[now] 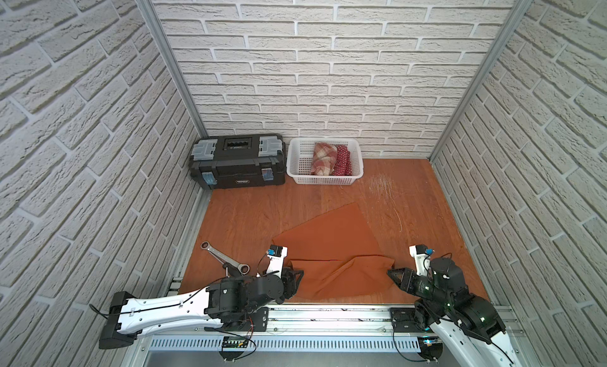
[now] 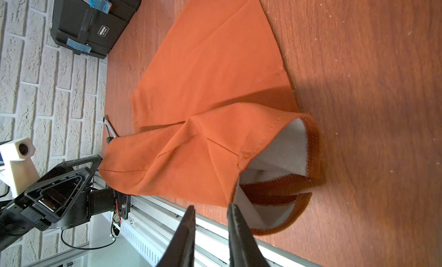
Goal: Roll up the skirts
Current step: Flatten out the skirt at the center of the board.
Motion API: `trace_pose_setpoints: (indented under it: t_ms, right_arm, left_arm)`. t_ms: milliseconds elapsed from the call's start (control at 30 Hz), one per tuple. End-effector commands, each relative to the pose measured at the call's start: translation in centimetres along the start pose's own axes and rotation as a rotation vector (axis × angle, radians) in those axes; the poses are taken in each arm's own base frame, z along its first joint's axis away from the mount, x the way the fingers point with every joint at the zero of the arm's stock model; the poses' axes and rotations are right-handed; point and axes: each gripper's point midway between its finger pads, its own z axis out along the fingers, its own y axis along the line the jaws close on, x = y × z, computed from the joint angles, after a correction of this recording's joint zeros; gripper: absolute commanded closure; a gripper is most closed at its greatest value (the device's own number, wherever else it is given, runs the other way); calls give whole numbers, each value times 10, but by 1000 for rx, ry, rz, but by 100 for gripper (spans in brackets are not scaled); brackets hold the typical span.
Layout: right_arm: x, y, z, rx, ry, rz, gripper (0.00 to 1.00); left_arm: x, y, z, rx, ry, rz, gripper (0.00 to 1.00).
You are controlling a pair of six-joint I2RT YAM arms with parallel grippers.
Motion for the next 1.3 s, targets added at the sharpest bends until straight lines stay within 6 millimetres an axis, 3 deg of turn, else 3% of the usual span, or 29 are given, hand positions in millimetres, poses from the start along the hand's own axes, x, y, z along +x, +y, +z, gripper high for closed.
trace_pose_setpoints:
  t_ms: [0, 100, 233, 333, 433, 667, 767, 967, 1000, 1033, 1133, 1233, 1267]
  right_arm:
    - [26, -7, -6, 54, 143, 125, 73]
    - [-3, 16, 11, 6, 100, 108, 69]
    - [-50, 34, 23, 71, 23, -12, 59]
    - [-93, 46, 51, 132, -22, -121, 45]
    - [-120, 46, 93, 244, 62, -240, 41]
    - [-182, 30, 192, 437, 174, -438, 40]
    - [-191, 26, 219, 440, 220, -477, 40]
    - [-195, 2, 232, 551, 275, -469, 44]
    - [-193, -1, 232, 558, 285, -457, 46]
    - [-189, -6, 234, 560, 306, -442, 49]
    - [-179, -19, 240, 560, 356, -377, 74]
    - [-178, -29, 242, 551, 358, -324, 96]
    - [-180, -34, 241, 561, 355, -309, 98]
  left_arm:
    - [-45, 7, -17, -110, -160, -6, 43]
    - [-70, 45, -30, -287, -279, -134, 52]
    - [-86, 80, -37, -431, -312, -259, 47]
    - [-79, 94, -7, -449, -193, -348, 41]
    - [-65, 110, 26, -479, -76, -435, 37]
    - [-49, 148, 67, -529, 49, -558, 15]
    - [-48, 154, 82, -528, 77, -541, 17]
    - [-37, 155, 119, -490, 173, -546, 34]
    - [-35, 157, 122, -492, 178, -545, 41]
    - [-32, 158, 124, -487, 182, -547, 50]
    - [-25, 163, 131, -474, 205, -571, 100]
    - [-28, 166, 141, -458, 216, -570, 100]
    - [-31, 166, 146, -449, 217, -564, 100]
